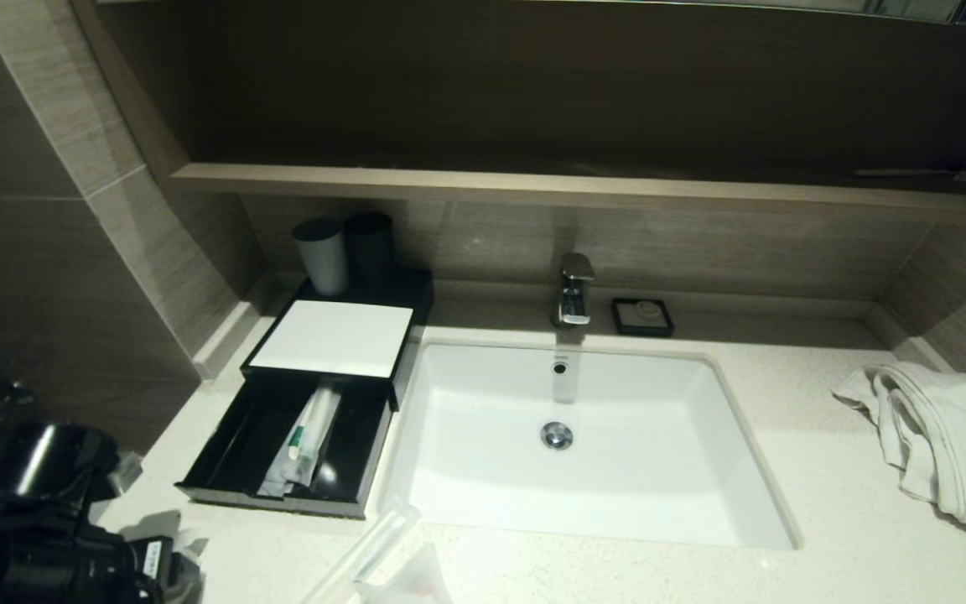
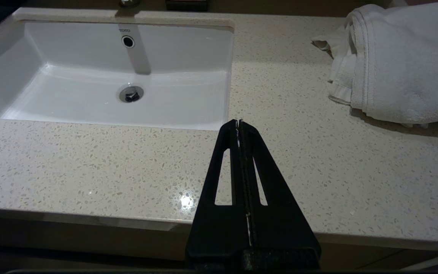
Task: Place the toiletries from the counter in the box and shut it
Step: Pick up the bathroom toiletry
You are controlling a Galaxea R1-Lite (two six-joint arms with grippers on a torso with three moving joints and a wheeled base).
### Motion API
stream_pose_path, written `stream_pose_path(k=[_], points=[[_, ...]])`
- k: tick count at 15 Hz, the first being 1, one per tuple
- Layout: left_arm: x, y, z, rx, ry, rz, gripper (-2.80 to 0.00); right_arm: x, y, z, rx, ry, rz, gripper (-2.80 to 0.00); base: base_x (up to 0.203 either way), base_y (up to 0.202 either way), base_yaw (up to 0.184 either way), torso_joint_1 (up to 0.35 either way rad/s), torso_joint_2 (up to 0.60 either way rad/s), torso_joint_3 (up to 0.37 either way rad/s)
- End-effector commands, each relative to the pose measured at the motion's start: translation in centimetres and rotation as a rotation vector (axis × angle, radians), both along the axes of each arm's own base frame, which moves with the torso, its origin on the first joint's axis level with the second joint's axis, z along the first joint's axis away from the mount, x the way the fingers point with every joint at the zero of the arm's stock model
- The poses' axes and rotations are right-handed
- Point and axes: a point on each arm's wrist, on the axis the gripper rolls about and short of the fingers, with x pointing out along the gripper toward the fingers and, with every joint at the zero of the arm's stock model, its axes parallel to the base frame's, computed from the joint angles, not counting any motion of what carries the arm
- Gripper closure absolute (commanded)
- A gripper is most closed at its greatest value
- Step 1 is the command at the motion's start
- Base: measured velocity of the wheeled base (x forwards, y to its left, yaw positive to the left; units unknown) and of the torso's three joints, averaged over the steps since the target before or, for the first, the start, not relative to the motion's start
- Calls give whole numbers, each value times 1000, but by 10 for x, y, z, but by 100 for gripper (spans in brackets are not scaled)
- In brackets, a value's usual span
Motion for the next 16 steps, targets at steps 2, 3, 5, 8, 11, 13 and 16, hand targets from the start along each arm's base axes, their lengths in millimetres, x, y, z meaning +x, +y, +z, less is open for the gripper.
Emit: stream_pose_path(k=[2, 3, 5, 8, 11, 13, 16], points=[[2, 1, -1, 1, 0, 6, 0, 0, 0, 0, 0, 0, 1, 0, 0, 0, 0, 0, 0, 0], [2, 1, -2, 0, 1, 8, 0, 0, 0, 0, 0, 0, 0, 0, 0, 0, 0, 0, 0, 0], [1, 1, -1, 0, 0, 8, 0, 0, 0, 0, 0, 0, 0, 0, 0, 0, 0, 0, 0, 0], [-5, 1, 4, 2, -23, 9, 0, 0, 0, 0, 0, 0, 1, 0, 0, 0, 0, 0, 0, 0], [-18, 0, 19, 9, -106, 12, 0, 0, 0, 0, 0, 0, 1, 0, 0, 0, 0, 0, 0, 0], [-26, -1, 34, 16, -188, 12, 0, 0, 0, 0, 0, 0, 1, 0, 0, 0, 0, 0, 0, 0], [-26, -2, 62, 29, -305, -10, 0, 0, 0, 0, 0, 0, 1, 0, 0, 0, 0, 0, 0, 0]])
